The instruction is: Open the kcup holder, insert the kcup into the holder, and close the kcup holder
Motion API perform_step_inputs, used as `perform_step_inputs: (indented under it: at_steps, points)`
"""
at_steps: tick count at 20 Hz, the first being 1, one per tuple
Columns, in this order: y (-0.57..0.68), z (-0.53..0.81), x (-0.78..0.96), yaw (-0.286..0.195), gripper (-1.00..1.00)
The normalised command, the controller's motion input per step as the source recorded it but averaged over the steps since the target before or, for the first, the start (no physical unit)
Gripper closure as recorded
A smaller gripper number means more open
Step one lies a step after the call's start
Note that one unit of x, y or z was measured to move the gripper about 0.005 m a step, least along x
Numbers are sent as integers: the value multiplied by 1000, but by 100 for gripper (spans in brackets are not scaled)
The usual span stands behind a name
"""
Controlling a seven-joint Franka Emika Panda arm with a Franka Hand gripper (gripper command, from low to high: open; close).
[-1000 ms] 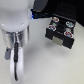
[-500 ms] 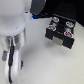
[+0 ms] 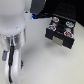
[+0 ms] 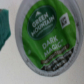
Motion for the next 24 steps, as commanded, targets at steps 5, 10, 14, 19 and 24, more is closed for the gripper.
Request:
perform_step_inputs:
  at_steps: [5, 10, 14, 19, 24]
  points:
    - [12, 226, 34, -17, 100]
    - [208, 656, 52, -11, 100]
    - [344, 825, 65, -6, 100]
    - [469, 839, 57, 12, 100]
    - [595, 745, 45, 29, 100]
